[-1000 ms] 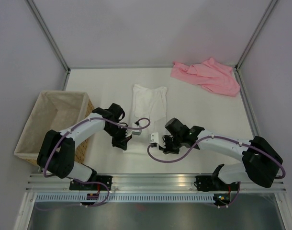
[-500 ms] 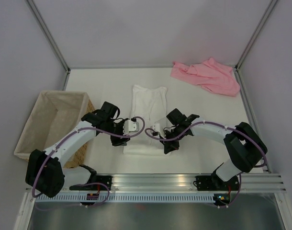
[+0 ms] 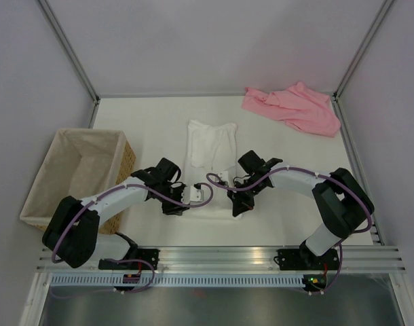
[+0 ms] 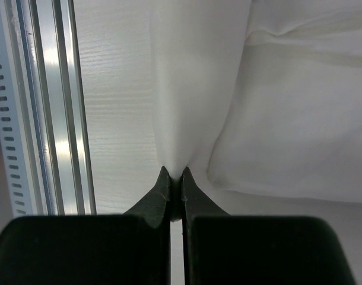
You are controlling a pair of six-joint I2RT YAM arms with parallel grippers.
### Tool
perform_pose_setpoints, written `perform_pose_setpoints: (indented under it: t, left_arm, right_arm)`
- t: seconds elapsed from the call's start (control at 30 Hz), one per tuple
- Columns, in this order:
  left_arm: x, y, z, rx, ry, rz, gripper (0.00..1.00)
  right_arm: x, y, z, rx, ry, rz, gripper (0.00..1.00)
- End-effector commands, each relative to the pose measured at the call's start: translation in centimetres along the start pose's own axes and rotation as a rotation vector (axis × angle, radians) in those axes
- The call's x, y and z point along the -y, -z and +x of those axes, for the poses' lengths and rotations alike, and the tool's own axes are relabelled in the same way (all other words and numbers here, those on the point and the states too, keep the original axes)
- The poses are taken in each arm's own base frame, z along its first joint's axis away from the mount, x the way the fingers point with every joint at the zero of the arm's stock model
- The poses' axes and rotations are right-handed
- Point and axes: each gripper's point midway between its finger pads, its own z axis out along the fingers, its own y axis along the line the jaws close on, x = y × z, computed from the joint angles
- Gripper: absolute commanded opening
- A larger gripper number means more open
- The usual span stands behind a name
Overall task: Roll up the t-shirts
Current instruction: Roll the tshirt
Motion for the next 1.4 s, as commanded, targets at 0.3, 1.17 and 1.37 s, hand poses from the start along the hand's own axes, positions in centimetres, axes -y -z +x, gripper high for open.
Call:
perform_pose_setpoints:
  t: [0.3, 1.17, 1.37]
  left_arm:
    - [1.6, 1.7, -0.4, 0.055, 0.237, 0.211, 0.02]
    - [-4.8, 1.6, 0.6, 0.06, 0.419, 0.188, 0.4]
    - [-5.2, 1.3, 0.6, 0.038, 0.503, 0.211, 0.02]
  right_arm:
    - [-0.8, 1.4, -2.3, 0.071, -0.002, -0.051, 0.0]
    - [6.9, 1.5, -2.4, 0.194, -0.473, 0.03, 0.0]
    - [7.1, 1.7, -1.2, 0.196, -0.603, 0.111, 0.0]
